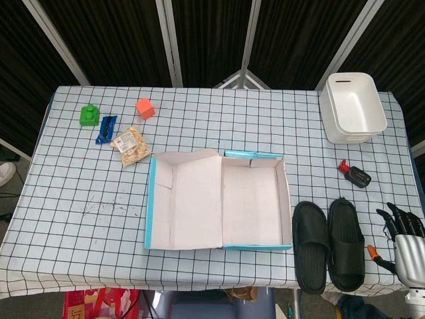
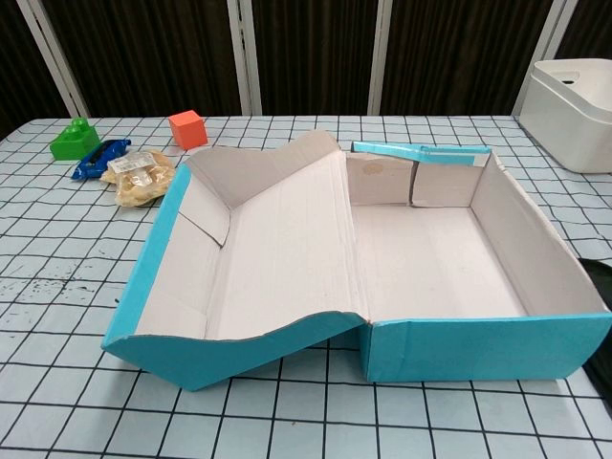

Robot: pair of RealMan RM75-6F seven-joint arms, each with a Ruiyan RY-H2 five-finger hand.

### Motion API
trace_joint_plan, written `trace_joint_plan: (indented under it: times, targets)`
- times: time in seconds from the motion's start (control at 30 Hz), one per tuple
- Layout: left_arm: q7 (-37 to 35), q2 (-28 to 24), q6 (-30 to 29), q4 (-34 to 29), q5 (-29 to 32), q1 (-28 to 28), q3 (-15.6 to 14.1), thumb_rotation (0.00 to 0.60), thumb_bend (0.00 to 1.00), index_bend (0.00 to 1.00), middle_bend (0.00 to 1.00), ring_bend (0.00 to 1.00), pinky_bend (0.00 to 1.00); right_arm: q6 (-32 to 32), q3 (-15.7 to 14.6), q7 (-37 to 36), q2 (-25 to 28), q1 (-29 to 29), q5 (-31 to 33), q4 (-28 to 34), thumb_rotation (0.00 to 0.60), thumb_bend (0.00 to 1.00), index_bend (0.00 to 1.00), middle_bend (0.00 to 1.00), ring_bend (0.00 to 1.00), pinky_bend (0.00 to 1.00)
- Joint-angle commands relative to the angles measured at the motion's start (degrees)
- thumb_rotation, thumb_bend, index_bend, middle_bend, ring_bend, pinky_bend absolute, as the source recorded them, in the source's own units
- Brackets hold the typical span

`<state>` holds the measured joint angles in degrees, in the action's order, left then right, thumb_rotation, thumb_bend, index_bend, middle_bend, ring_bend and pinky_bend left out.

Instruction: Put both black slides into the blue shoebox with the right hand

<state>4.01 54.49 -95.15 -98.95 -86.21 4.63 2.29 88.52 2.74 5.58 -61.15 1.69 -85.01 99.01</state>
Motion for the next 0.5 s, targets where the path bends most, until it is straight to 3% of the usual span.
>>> trace_joint_plan:
  times: [0.03, 0.5]
  targets:
    - [0.03, -0.02, 0.05, 0.1, 0.09, -0.08, 0.11, 0.6, 0.37, 0.02, 0.0, 0.0, 0.03, -0.17, 0.12, -0.1, 0.09, -0.02, 0.4, 0.0, 0.6, 0.27, 0.2, 0.11, 0.13, 0.11]
    - [-3.74, -0.29, -4.75, 1.01, -2.08, 1.48, 0.64, 0.6, 0.37, 0.02, 0.0, 0.0, 0.03, -0.04, -0.33, -0.3, 0.51, 0.17, -0.32, 0.56, 0.6, 0.27, 0.2, 0.11, 0.13, 0.11]
